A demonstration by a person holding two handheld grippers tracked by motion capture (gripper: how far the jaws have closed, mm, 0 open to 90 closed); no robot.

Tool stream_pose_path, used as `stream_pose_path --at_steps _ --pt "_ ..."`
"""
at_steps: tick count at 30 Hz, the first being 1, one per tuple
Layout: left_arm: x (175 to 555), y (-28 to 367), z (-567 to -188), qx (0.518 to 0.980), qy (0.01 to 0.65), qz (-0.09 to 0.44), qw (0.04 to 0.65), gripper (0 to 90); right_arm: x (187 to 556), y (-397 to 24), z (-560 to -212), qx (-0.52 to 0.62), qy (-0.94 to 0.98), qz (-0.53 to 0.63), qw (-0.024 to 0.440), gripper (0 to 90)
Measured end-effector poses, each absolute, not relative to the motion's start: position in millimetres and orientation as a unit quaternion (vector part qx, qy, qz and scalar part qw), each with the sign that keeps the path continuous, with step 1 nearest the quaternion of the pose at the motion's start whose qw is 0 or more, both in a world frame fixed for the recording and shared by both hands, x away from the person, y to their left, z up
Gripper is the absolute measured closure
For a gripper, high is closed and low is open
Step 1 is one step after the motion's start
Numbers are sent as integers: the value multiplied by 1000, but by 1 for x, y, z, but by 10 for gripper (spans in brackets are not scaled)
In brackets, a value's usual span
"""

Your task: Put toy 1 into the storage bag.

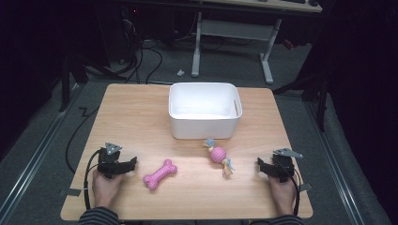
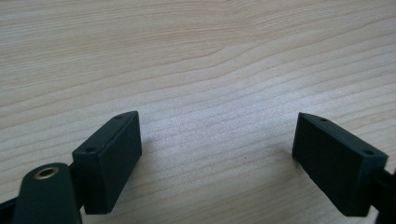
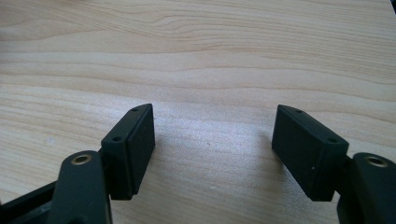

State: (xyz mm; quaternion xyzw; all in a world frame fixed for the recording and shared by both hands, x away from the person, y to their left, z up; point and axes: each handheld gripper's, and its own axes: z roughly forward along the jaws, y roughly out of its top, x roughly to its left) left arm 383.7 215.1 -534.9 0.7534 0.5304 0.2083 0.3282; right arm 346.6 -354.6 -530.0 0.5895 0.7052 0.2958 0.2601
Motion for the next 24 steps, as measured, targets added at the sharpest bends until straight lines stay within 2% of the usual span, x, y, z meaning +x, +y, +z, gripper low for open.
stream_pose_path --at_steps 24 --pt "377 212 -509 763 506 203 347 172 347 -355 -530 590 706 296 259 303"
